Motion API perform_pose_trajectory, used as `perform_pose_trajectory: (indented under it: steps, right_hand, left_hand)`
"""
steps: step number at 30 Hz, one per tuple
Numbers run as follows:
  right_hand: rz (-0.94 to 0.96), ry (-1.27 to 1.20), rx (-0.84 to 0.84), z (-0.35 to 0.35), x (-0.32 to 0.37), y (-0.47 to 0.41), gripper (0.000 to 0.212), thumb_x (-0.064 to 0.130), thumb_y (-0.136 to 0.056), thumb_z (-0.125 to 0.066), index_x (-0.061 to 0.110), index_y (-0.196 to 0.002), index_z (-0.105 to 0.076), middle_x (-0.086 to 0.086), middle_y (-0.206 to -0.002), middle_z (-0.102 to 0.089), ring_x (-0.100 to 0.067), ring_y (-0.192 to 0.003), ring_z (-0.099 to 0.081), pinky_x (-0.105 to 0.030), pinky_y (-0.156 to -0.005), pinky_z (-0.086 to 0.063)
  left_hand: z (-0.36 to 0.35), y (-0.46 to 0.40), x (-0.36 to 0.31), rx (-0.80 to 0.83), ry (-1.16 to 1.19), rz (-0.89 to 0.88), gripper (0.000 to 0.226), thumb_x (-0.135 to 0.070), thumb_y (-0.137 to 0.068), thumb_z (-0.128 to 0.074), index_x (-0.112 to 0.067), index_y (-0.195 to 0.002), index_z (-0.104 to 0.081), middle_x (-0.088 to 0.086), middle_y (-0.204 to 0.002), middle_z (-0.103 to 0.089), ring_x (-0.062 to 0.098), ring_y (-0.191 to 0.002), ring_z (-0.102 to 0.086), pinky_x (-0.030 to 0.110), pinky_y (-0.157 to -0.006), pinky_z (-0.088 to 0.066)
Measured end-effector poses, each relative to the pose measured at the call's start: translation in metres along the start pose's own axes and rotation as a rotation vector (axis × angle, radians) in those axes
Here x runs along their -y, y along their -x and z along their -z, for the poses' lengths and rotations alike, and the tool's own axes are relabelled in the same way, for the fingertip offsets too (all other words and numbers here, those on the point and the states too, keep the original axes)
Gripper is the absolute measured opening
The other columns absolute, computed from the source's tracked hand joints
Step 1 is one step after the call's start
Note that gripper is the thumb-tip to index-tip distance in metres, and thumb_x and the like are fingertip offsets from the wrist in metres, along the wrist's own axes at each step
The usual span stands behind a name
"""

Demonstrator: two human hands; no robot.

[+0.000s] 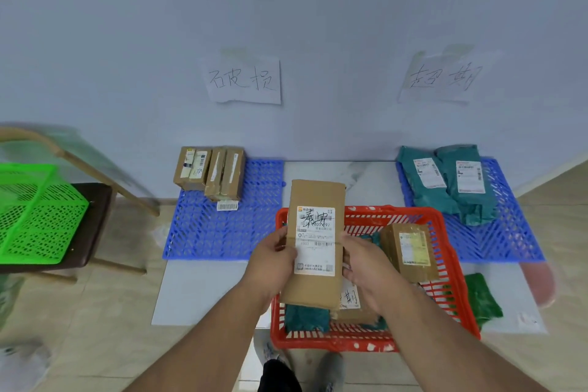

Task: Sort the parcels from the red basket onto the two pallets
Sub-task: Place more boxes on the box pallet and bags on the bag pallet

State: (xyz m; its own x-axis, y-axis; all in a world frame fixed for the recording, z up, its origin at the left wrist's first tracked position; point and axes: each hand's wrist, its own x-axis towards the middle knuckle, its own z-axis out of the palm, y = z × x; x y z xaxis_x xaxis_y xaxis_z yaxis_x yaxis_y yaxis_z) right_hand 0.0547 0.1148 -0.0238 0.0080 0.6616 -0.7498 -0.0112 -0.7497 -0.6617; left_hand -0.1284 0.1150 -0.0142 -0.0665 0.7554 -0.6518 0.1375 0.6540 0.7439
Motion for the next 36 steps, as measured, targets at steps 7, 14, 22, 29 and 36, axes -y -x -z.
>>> perform_pose_trajectory:
  steps: [7, 14, 22, 29, 36]
  right_hand:
    - [0.079, -0.024, 0.008, -0.018, 0.044, -0.006, 0.026, 0.037, -0.111, -0.052, 0.026, -0.106, -0.075, 0.009, -0.1, -0.085, -0.021, -0.113, -0.074, -0.052, -0.113, -0.051]
    - [0.123, 0.035, 0.024, -0.055, 0.087, -0.03, 0.03, 0.032, -0.111, -0.05, 0.021, -0.099, -0.075, 0.007, -0.091, -0.085, -0.022, -0.108, -0.074, -0.048, -0.108, -0.054]
    - [0.115, 0.077, -0.005, -0.113, 0.138, -0.1, 0.028, 0.036, -0.105, -0.054, 0.023, -0.108, -0.079, 0.005, -0.105, -0.085, -0.021, -0.109, -0.077, -0.05, -0.11, -0.055]
    - [-0.008, 0.079, -0.019, -0.157, 0.157, -0.198, 0.024, 0.029, -0.103, -0.058, 0.017, -0.093, -0.077, -0.003, -0.093, -0.085, -0.024, -0.099, -0.078, -0.048, -0.11, -0.055]
    - [-0.071, 0.251, -0.036, -0.177, 0.143, -0.296, 0.033, 0.035, -0.11, -0.045, 0.025, -0.087, -0.065, -0.007, -0.117, -0.075, -0.025, -0.117, -0.068, -0.051, -0.115, -0.049]
  left_hand:
    - [0.02, 0.001, -0.035, -0.093, 0.025, -0.102, 0.044, -0.005, -0.102, -0.051, -0.035, -0.128, -0.069, -0.012, -0.121, -0.074, 0.008, -0.109, -0.07, 0.03, -0.086, -0.057]
    - [0.055, -0.025, -0.063, -0.111, 0.061, -0.142, 0.043, -0.004, -0.102, -0.051, -0.036, -0.127, -0.066, -0.015, -0.115, -0.073, 0.005, -0.105, -0.068, 0.025, -0.078, -0.054]
    - [0.103, -0.112, -0.091, -0.083, 0.037, -0.126, 0.056, 0.001, -0.097, -0.051, -0.041, -0.13, -0.068, -0.018, -0.111, -0.078, 0.006, -0.104, -0.072, 0.028, -0.087, -0.056]
    - [0.136, -0.228, -0.081, -0.058, -0.015, -0.021, 0.05, 0.0, -0.098, -0.051, -0.047, -0.104, -0.067, -0.016, -0.111, -0.077, 0.012, -0.108, -0.071, 0.04, -0.1, -0.058]
    - [0.146, -0.33, -0.038, 0.003, -0.022, 0.118, 0.049, 0.006, -0.095, -0.051, -0.041, -0.095, -0.066, -0.013, -0.111, -0.076, 0.017, -0.111, -0.071, 0.041, -0.1, -0.058]
